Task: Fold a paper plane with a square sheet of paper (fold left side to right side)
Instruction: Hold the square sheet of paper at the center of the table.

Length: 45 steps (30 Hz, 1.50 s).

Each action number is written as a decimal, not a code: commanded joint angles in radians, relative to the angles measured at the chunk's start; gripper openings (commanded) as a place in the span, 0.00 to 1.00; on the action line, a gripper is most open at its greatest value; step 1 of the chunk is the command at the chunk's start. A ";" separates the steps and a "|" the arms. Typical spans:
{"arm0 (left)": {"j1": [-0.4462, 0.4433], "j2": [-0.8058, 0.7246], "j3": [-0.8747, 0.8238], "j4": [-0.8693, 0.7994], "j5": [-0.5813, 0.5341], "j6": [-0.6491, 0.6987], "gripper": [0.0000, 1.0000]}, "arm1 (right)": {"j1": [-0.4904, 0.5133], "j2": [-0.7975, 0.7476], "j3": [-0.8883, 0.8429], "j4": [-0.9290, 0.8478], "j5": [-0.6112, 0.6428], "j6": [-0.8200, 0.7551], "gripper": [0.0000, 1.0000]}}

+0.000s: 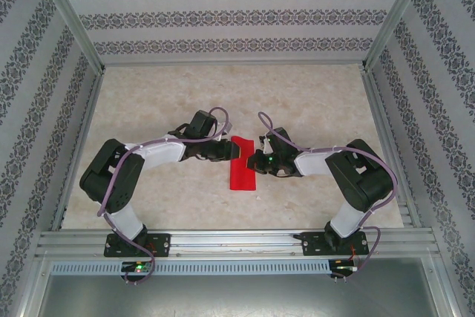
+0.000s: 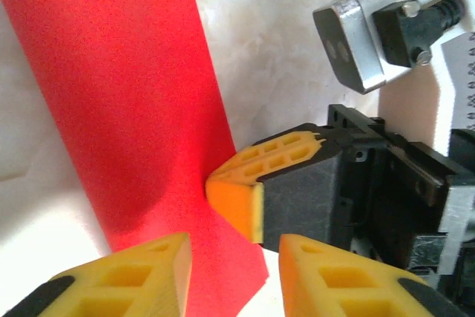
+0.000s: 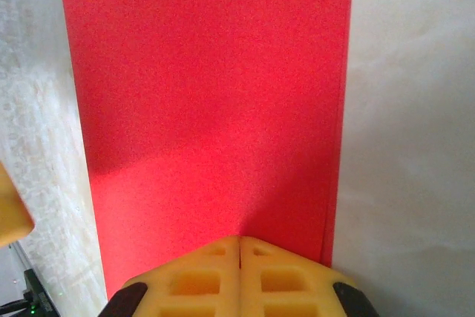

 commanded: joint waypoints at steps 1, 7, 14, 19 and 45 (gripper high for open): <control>-0.007 -0.026 -0.011 -0.025 -0.073 0.020 0.41 | 0.012 0.038 -0.027 -0.156 0.100 -0.035 0.00; -0.007 -0.004 0.009 -0.119 -0.133 0.045 0.47 | 0.012 0.037 -0.026 -0.154 0.098 -0.035 0.00; -0.019 0.056 0.020 -0.093 -0.076 0.035 0.48 | 0.012 0.038 -0.017 -0.154 0.093 -0.037 0.00; -0.031 0.090 0.031 -0.097 -0.073 0.033 0.48 | 0.015 0.034 -0.009 -0.154 0.087 -0.039 0.00; -0.050 0.173 0.025 -0.131 -0.200 -0.006 0.40 | -0.002 -0.147 0.033 -0.177 0.050 -0.036 0.02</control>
